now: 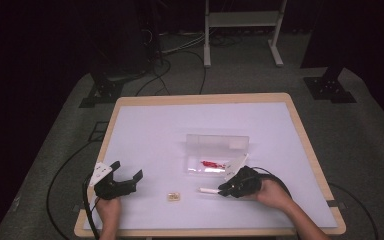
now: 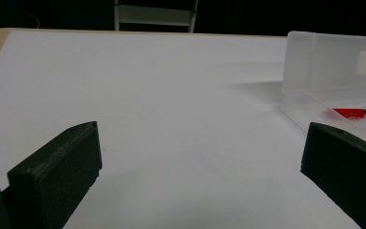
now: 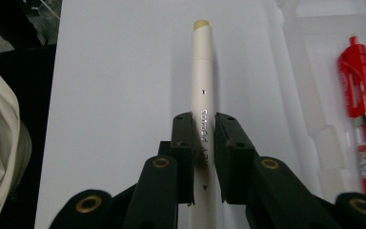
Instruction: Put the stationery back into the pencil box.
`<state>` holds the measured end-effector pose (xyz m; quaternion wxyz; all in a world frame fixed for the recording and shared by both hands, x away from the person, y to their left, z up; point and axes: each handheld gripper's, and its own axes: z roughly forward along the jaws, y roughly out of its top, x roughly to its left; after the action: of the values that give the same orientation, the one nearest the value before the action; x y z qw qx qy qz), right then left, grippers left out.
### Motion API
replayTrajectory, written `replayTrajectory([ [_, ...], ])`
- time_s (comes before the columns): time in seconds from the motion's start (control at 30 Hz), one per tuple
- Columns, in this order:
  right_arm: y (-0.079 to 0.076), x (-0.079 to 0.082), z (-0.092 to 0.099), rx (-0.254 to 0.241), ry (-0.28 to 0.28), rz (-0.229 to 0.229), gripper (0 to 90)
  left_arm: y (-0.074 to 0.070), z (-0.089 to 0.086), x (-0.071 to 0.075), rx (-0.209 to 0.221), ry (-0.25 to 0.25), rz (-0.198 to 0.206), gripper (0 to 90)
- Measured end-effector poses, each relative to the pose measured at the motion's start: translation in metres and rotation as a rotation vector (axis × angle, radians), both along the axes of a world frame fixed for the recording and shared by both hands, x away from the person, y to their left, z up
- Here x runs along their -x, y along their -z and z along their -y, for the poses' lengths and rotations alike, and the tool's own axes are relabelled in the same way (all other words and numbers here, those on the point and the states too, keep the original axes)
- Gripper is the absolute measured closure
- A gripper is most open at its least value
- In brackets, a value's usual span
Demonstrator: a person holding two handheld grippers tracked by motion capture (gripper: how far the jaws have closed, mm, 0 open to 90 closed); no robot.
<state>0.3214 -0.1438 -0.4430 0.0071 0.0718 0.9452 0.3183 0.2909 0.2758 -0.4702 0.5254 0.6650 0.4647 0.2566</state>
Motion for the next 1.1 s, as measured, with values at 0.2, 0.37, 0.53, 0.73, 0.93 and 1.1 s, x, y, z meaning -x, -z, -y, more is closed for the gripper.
replayTrajectory([
  [0.2, -0.014, -0.008, 0.006, -0.010, 0.018, 0.019, 78.0, 0.000, 0.001, 0.000, -0.006, 0.002, 0.000, 0.0],
  [0.37, -0.026, -0.014, 0.009, -0.014, 0.031, 0.037, 78.0, 0.000, 0.000, 0.000, 0.001, 0.003, 0.003, 0.0],
  [0.53, -0.034, -0.018, 0.008, -0.006, 0.031, 0.051, 78.0, 0.000, 0.000, 0.000, -0.003, 0.006, 0.001, 0.0],
  [0.73, -0.038, -0.026, 0.006, 0.003, 0.039, 0.061, 78.0, 0.000, 0.000, 0.000, 0.001, 0.008, 0.004, 0.0],
  [0.93, -0.040, -0.036, 0.005, 0.013, 0.054, 0.080, 78.0, 0.000, -0.001, 0.000, 0.002, 0.006, 0.004, 0.0],
  [1.1, -0.039, -0.045, 0.005, 0.026, 0.066, 0.082, 78.0, 0.000, 0.000, 0.000, -0.001, 0.006, 0.003, 0.0],
])
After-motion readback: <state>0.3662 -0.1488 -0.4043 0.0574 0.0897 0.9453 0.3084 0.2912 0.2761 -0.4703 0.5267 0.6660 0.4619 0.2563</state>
